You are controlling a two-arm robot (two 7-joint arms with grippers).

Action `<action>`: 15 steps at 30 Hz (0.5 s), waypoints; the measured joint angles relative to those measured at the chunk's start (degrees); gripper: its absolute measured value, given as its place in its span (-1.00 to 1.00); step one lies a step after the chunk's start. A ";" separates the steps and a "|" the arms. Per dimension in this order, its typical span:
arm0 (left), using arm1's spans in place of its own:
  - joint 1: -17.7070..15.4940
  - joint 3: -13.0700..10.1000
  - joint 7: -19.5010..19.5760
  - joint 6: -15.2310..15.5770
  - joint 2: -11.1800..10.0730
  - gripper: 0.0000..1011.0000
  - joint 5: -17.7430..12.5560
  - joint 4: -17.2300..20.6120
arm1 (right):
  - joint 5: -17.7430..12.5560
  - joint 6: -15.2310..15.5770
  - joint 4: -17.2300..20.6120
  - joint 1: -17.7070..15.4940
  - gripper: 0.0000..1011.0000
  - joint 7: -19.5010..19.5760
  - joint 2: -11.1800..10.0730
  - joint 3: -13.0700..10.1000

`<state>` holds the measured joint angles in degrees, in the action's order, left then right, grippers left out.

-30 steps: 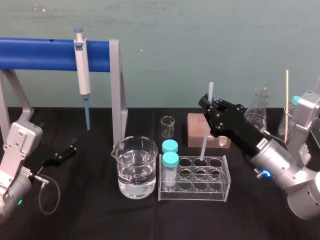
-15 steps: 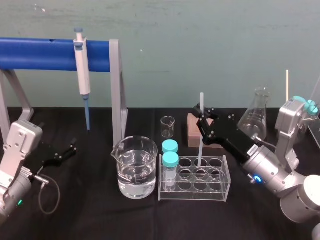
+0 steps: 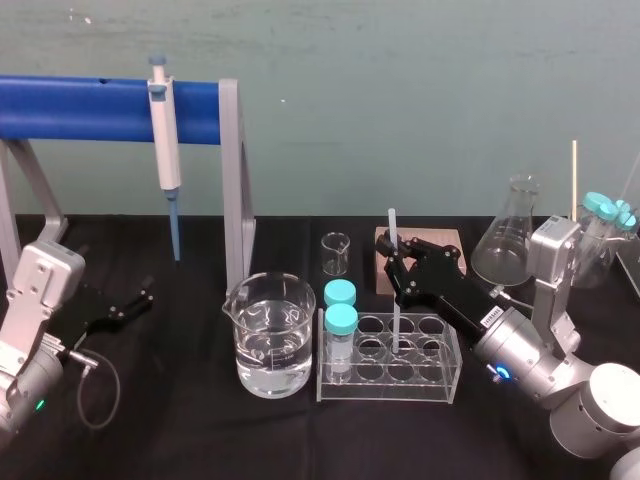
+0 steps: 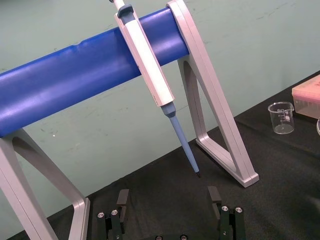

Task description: Pick up the stirring rod with one hand, then place it down.

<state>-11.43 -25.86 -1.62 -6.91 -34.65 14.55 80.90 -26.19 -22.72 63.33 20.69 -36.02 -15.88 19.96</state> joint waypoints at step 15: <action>0.00 0.00 0.00 0.00 0.00 0.98 0.00 0.00 | 1.03 0.87 0.23 -0.94 -0.86 1.16 0.12 -0.43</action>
<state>-11.43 -25.86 -1.62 -6.91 -34.65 14.55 80.90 -25.16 -21.85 63.57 19.75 -34.86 -15.76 19.54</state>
